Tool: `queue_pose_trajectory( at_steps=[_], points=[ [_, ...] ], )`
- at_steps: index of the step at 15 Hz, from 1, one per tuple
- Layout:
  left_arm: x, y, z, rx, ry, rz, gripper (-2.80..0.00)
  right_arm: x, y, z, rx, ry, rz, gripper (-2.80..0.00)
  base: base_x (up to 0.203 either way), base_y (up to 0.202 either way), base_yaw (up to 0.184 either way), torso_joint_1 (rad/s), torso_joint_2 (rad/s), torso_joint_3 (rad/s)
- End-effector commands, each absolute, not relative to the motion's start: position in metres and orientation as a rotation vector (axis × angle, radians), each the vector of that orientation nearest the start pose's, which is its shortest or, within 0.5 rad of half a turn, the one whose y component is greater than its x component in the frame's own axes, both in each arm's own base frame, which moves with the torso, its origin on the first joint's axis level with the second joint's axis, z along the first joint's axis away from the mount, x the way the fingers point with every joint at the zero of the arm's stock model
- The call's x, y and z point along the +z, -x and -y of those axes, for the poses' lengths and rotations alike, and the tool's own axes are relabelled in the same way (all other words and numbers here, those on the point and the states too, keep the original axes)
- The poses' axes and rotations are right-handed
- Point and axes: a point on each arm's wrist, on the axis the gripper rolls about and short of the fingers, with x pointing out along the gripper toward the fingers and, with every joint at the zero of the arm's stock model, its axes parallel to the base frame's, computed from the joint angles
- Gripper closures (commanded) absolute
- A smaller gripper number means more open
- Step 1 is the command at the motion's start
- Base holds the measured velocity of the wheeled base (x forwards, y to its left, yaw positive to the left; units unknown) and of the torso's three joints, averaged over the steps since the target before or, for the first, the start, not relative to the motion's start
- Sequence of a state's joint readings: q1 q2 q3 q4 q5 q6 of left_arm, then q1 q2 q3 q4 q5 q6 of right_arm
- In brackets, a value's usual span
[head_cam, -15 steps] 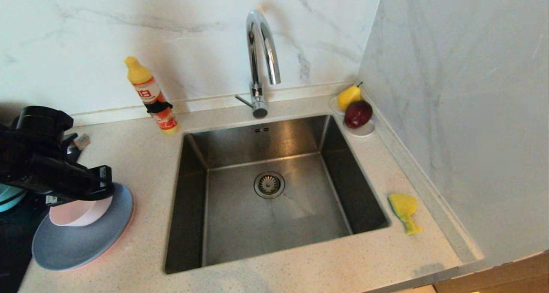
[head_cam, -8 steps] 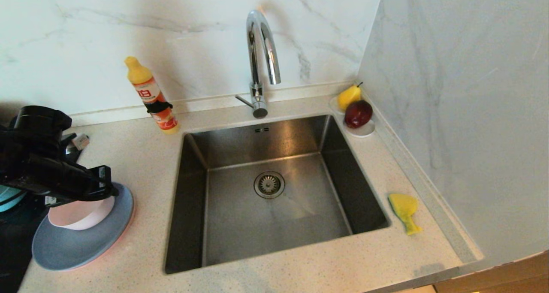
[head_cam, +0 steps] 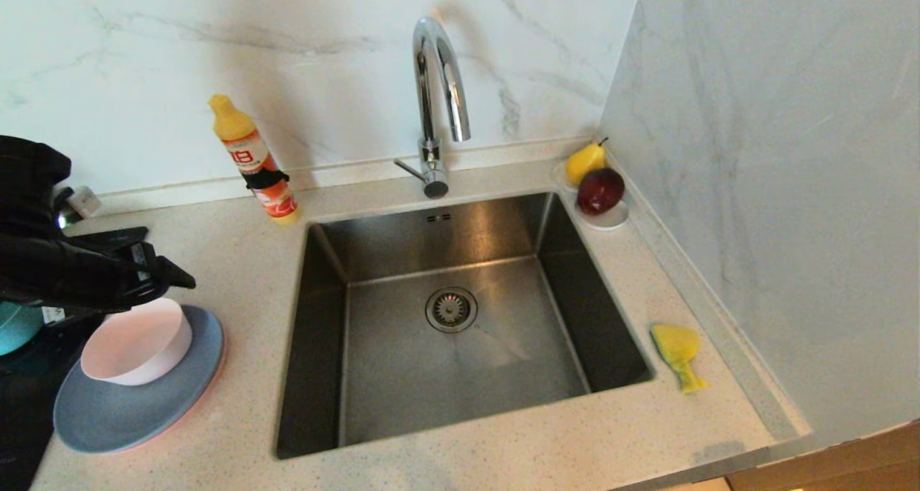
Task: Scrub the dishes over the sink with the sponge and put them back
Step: Place the bowl on the plate, then place the bowl on the bowl
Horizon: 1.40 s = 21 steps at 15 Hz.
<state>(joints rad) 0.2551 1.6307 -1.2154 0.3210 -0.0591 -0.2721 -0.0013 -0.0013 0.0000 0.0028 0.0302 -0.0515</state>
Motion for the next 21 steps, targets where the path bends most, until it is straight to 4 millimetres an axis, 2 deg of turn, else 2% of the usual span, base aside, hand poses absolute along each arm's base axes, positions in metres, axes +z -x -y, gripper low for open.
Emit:
queue_pose_trajectory(
  at_steps=[1, 3, 4, 8, 15, 18, 19, 21],
  points=[
    [0.256, -0.256, -0.071, 0.31, 0.392, -0.602, -2.8, 0.075, 0.023, -0.001, 0.03, 0.052, -0.001, 0.0, 0.0, 0.0, 0.0, 0.0, 0.0, 0.0],
    [0.261, -0.25, -0.081, 0.351, 0.405, -0.577, -2.8, 0.075, 0.023, -0.001, 0.03, 0.052, 0.0, 0.0, 0.0, 0.0, 0.0, 0.0, 0.0, 0.0],
    [0.26, -0.249, -0.086, 0.373, 0.409, -0.577, 0.0, 0.075, 0.023, -0.001, 0.029, 0.052, -0.001, 0.0, 0.0, 0.0, 0.0, 0.0, 0.0, 0.0],
    [0.249, -0.252, -0.119, 0.469, 0.419, -0.594, 0.0, 0.075, 0.023, -0.001, 0.029, 0.052, -0.001, 0.0, 0.0, 0.0, 0.0, 0.0, 0.0, 0.0],
    [0.228, -0.287, -0.198, 0.587, 0.393, -0.572, 0.0, 0.075, 0.023, -0.001, 0.03, 0.052, 0.0, 0.0, 0.0, 0.0, 0.0, 0.0, 0.0, 0.0],
    [0.225, -0.295, -0.225, 0.627, 0.388, -0.555, 0.0, 0.075, 0.023, -0.001, 0.029, 0.052, 0.001, 0.0, 0.0, 0.0, 0.0, 0.0, 0.0, 0.0],
    [0.223, -0.296, -0.232, 0.635, 0.376, -0.558, -2.8, 0.075, 0.023, -0.001, 0.029, 0.052, -0.001, 0.0, 0.0, 0.0, 0.0, 0.0, 0.0, 0.0],
    [0.222, -0.298, -0.243, 0.638, 0.355, -0.551, -2.8, 0.075, 0.023, -0.001, 0.031, 0.052, -0.001, 0.0, 0.0, 0.0, 0.0, 0.0, 0.0, 0.0]
  ],
)
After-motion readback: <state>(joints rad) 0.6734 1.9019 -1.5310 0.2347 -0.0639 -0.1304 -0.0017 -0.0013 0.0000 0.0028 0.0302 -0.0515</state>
